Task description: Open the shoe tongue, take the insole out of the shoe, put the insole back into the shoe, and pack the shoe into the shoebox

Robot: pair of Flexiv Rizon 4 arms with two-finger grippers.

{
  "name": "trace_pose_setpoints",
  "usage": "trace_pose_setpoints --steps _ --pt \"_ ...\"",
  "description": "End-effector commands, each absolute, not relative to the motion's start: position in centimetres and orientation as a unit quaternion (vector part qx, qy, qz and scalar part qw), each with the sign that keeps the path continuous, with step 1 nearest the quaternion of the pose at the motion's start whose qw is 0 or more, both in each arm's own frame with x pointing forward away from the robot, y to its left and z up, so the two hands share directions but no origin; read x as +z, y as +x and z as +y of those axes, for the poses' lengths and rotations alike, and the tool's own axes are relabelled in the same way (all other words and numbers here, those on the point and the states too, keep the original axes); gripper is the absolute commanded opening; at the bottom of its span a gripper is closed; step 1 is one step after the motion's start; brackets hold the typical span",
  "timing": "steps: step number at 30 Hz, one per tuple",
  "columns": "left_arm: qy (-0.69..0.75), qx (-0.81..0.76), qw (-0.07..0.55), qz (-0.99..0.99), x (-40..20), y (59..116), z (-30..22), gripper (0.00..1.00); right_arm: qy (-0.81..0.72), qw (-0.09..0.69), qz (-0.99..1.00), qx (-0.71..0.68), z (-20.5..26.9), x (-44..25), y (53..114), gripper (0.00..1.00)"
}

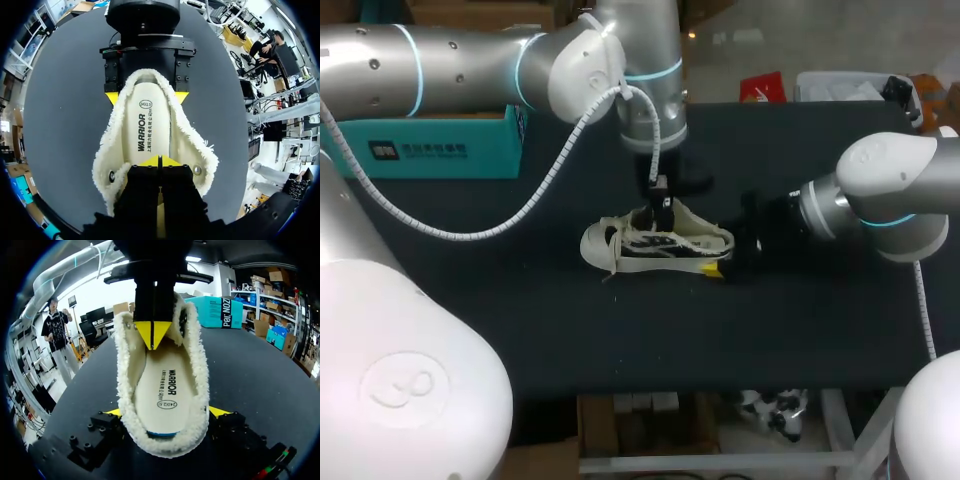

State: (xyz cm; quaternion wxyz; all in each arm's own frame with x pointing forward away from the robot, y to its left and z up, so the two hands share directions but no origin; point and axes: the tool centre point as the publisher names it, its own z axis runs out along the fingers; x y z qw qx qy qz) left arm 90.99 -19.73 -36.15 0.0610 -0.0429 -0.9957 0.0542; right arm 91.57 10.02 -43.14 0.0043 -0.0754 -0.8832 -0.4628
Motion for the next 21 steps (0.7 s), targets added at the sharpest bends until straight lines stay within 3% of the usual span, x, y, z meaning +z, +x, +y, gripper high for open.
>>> trace_pose_setpoints --steps 1,13,21 --pt "-0.040 0.034 0.060 -0.997 -37.3 91.0 -20.2 0.00 -0.075 0.004 -0.883 -0.463 10.1 -43.7 91.5 0.00" --pt "-0.041 0.003 0.063 -0.997 -39.7 89.7 -18.8 0.00 -0.075 0.004 -0.883 -0.463 10.1 -43.7 91.5 0.00" --pt "-0.024 -0.001 0.029 -0.999 -41.3 89.4 -18.7 0.00 -0.075 0.004 -0.883 -0.463 10.1 -43.7 91.5 0.00"
